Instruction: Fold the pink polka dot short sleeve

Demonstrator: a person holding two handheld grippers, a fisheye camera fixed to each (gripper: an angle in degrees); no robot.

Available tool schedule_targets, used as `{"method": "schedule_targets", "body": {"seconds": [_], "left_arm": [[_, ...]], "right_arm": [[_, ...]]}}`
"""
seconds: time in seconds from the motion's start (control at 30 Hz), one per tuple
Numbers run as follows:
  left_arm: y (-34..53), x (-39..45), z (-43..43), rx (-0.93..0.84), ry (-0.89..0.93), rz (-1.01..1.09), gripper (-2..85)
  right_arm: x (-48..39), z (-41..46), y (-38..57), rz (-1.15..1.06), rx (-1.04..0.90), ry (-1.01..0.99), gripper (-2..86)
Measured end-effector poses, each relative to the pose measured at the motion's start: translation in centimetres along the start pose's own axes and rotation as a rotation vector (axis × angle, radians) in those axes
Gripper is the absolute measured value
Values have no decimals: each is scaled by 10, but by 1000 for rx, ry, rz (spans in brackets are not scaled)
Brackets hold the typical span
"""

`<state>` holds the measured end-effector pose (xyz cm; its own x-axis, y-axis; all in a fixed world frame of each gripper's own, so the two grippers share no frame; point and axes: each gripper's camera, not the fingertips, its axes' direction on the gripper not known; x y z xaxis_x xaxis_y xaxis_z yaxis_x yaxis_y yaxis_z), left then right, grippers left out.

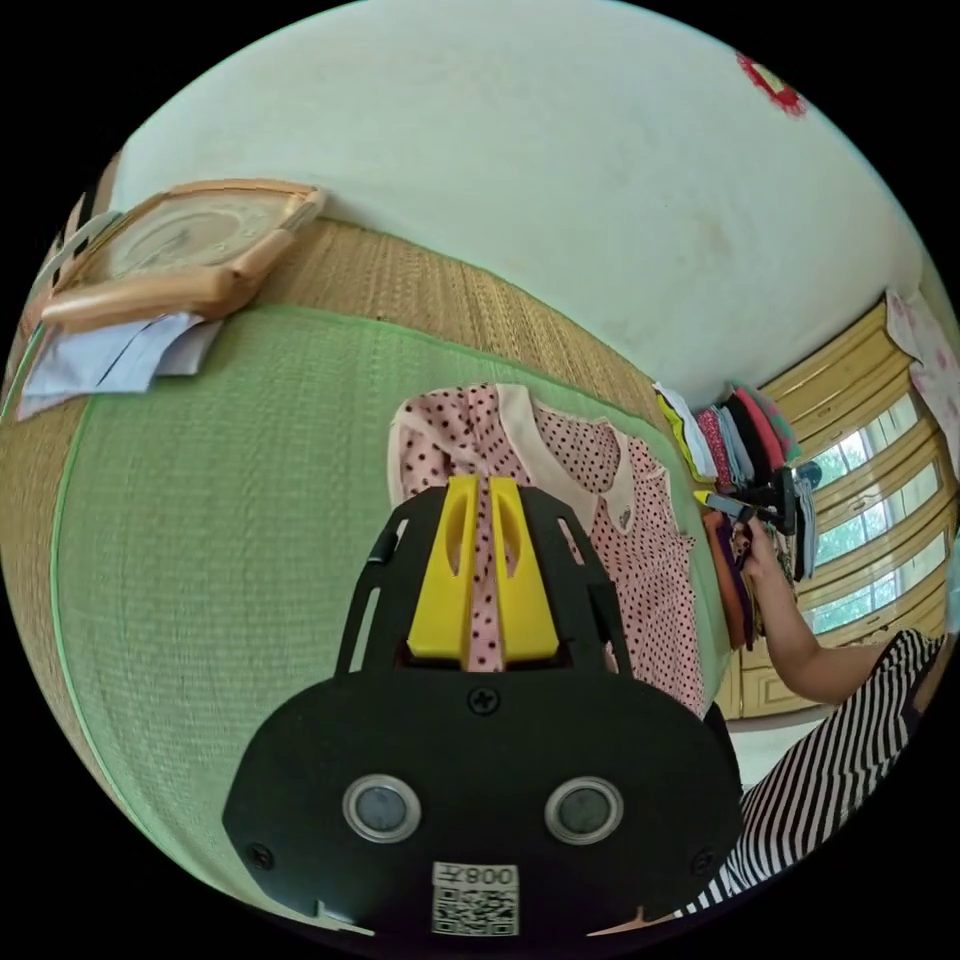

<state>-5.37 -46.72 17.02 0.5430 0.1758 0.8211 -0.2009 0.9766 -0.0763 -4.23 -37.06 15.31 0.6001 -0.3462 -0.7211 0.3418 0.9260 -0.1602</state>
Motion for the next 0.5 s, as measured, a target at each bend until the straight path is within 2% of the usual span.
{"method": "schedule_targets", "body": {"seconds": [0.13,0.23,0.5], "left_arm": [[-29,13,50,-79,-25,2,8],[-40,17,80,-117,-131,-24,4],[-61,40,122,-118,-239,28,2]], "right_arm": [[-18,33,-39,-60,-36,-32,2],[-22,59,-59,-68,-79,17,2],[-10,84,-79,-42,-95,73,1]]}}
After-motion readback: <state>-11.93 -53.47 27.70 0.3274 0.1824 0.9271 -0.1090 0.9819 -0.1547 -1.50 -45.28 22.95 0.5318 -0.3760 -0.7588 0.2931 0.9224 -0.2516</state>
